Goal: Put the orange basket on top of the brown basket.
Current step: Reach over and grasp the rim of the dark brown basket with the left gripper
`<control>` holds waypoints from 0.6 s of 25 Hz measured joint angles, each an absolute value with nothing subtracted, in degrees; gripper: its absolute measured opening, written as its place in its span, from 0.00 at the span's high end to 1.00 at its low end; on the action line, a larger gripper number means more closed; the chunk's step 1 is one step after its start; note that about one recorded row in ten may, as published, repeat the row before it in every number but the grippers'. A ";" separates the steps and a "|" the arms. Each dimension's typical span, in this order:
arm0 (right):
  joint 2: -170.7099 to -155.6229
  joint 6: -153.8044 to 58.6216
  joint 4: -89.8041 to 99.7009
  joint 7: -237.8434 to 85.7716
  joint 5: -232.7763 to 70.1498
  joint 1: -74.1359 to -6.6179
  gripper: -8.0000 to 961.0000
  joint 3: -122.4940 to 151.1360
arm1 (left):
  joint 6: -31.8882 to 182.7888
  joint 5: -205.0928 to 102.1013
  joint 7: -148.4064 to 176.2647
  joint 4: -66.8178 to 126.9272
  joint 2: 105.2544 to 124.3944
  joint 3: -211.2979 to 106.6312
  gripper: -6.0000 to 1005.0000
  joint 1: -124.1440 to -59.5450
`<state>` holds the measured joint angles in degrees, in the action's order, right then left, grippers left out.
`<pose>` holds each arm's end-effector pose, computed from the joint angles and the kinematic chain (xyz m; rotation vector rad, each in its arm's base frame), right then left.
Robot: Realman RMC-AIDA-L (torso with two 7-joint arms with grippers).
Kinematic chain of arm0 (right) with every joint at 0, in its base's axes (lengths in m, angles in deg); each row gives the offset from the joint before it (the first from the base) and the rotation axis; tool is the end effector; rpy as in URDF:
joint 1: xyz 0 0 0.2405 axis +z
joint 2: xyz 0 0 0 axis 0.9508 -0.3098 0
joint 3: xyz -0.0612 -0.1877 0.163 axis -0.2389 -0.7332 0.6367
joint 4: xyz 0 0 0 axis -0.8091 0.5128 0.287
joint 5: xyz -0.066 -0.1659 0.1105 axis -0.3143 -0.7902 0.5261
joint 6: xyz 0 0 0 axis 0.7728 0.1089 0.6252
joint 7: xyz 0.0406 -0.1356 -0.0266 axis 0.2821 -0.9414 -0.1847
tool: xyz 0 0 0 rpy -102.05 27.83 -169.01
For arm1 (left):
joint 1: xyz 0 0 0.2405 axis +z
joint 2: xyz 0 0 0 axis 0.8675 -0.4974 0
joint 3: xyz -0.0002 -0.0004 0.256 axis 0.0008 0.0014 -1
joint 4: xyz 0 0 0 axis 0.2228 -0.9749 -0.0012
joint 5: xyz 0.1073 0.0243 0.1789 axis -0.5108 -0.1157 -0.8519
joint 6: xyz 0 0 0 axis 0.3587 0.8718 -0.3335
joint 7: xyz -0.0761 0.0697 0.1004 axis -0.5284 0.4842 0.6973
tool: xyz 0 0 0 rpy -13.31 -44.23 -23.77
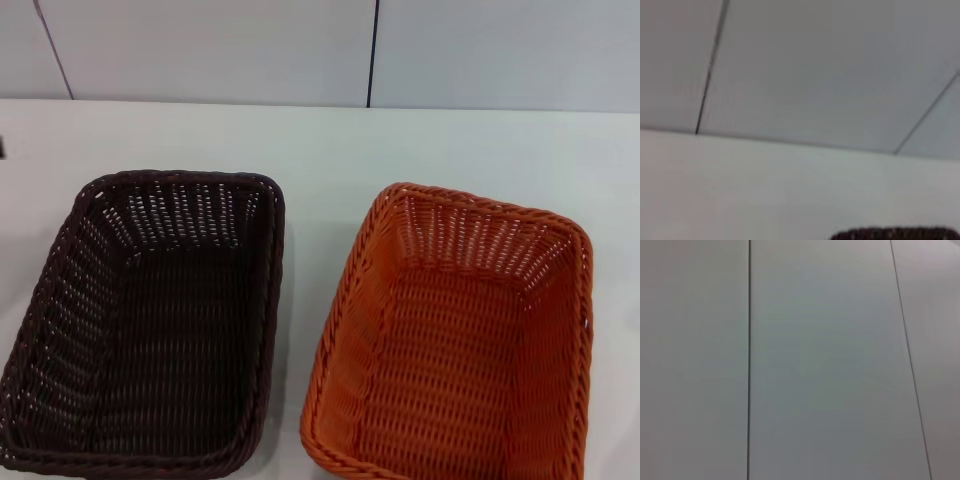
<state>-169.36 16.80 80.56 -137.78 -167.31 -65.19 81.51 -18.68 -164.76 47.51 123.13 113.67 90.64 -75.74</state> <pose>0.2320 0.3119 0.0836 -0.8323 0.4400 0.5365 -0.2635 0.3179 0.1846 -1.9811 -1.2571 -0.3792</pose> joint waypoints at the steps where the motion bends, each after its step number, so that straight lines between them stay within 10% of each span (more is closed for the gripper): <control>1: -169.37 16.79 80.58 -137.79 -167.31 -64.99 0.37 81.52 | -20.53 -167.98 46.70 124.42 114.30 90.56 0.32 -77.05; 6: -169.37 16.79 80.41 -138.06 -167.26 -64.42 0.37 81.53 | -25.12 -183.56 45.10 127.03 117.65 87.37 0.32 -82.58; 15: -169.26 15.72 79.29 -137.79 -167.20 -63.84 0.37 82.85 | -25.91 -188.24 40.66 127.29 117.65 80.54 0.32 -83.00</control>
<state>-169.26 15.72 79.29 -137.79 -167.20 -63.84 82.85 -25.91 -188.24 40.66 127.29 117.65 80.54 -83.00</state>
